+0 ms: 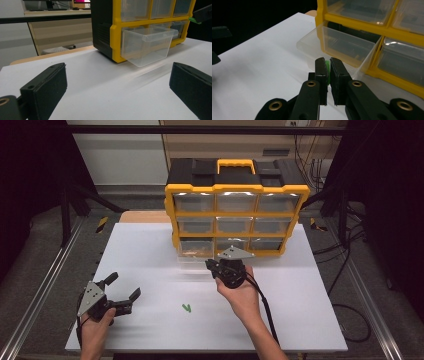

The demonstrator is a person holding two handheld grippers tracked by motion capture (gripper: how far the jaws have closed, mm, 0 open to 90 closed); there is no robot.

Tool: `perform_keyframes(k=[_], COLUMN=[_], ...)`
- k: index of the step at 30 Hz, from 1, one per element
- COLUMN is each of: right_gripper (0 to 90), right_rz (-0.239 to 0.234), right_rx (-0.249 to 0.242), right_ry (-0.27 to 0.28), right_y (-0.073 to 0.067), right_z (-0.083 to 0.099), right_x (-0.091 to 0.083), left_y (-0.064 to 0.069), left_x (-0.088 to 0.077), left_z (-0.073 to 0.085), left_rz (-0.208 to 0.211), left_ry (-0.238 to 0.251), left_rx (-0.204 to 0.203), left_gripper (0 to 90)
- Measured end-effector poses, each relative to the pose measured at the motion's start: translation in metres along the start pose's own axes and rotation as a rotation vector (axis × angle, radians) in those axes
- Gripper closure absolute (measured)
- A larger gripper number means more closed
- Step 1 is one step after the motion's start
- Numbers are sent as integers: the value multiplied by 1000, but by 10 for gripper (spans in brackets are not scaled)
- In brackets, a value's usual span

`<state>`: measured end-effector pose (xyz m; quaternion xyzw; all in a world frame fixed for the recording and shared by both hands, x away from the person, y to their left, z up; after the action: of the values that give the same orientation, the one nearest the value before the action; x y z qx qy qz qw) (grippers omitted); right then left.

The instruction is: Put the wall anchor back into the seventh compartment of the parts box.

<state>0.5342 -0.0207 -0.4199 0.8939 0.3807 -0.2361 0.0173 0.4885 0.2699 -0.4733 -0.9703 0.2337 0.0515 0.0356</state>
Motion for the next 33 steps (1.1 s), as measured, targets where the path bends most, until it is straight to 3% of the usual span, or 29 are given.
perform_keyframes(k=[12,26,33], right_gripper=[847,846,628], right_rz=[2,29,53], right_rx=[1,-6,0], right_ry=[21,-3,-6], right_y=[8,21,26], right_z=[-20,-32,-32], right_x=[9,32,39], left_y=[0,0,-2], left_x=[0,0,-1], left_z=[0,0,0], left_rz=[3,2,0], left_ry=[0,0,0], left_rx=[0,-2,-4], left_gripper=[14,14,14])
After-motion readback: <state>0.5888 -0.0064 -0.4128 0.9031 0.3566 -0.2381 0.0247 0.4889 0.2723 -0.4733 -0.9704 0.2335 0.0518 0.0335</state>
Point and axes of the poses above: each handheld gripper's, and its own axes: x roughly forward along the jaws, z roughly out of its underside, y roughly to its right, the point moved 8 cm from there along x, roughly forward along the jaws, and after that the axes turned 6 degrees about -z, right-handed, at the moved point
